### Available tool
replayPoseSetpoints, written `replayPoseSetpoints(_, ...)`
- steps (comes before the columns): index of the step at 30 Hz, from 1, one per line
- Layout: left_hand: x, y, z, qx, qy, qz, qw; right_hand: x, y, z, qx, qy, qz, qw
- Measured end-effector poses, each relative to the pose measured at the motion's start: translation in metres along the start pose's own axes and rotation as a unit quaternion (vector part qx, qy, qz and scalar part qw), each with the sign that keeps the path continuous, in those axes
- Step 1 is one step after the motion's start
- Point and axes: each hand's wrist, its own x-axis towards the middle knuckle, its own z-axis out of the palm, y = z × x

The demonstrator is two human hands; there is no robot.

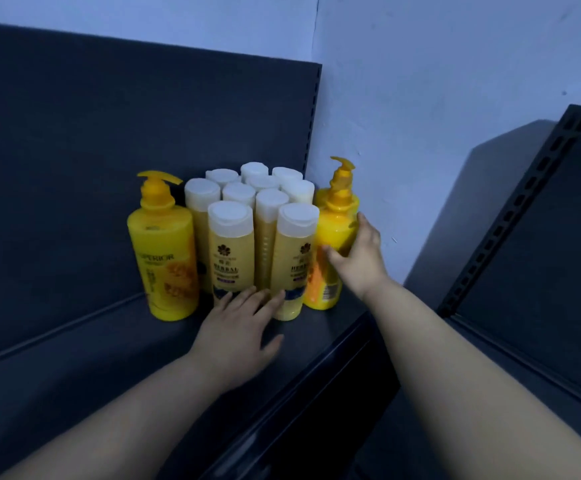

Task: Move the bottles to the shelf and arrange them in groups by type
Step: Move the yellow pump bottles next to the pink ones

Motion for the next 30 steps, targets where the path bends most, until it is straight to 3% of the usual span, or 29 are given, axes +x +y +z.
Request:
replayPoseSetpoints(11, 0.002, 0.002, 0.006, -0.008, -0.03, -0.034, 0.999, 0.019, 0.008, 0.013, 0.119, 0.079, -0.016, 0.99)
replayPoseSetpoints(16, 0.006, 0.008, 0.002, -0.06, -0.003, -0.051, 0.997, -0.02, 0.01, 0.004, 0.031, 0.132, -0.05, 0.99)
replayPoseSetpoints(19, 0.009, 0.014, -0.005, -0.126, 0.025, -0.059, 0.99, -0.04, 0.006, -0.002, 0.041, 0.145, -0.06, 0.987)
replayPoseSetpoints(22, 0.013, 0.019, -0.014, -0.228, 0.041, -0.062, 0.971, -0.059, -0.005, -0.005, 0.072, 0.144, -0.078, 0.984)
replayPoseSetpoints(26, 0.01, 0.013, -0.022, -0.401, 0.077, -0.072, 0.91, -0.082, -0.029, 0.005, 0.113, 0.125, -0.111, 0.979)
replayPoseSetpoints(30, -0.011, 0.003, -0.033, -0.477, 0.088, -0.073, 0.871, -0.102, -0.056, 0.031, 0.188, 0.059, -0.147, 0.969)
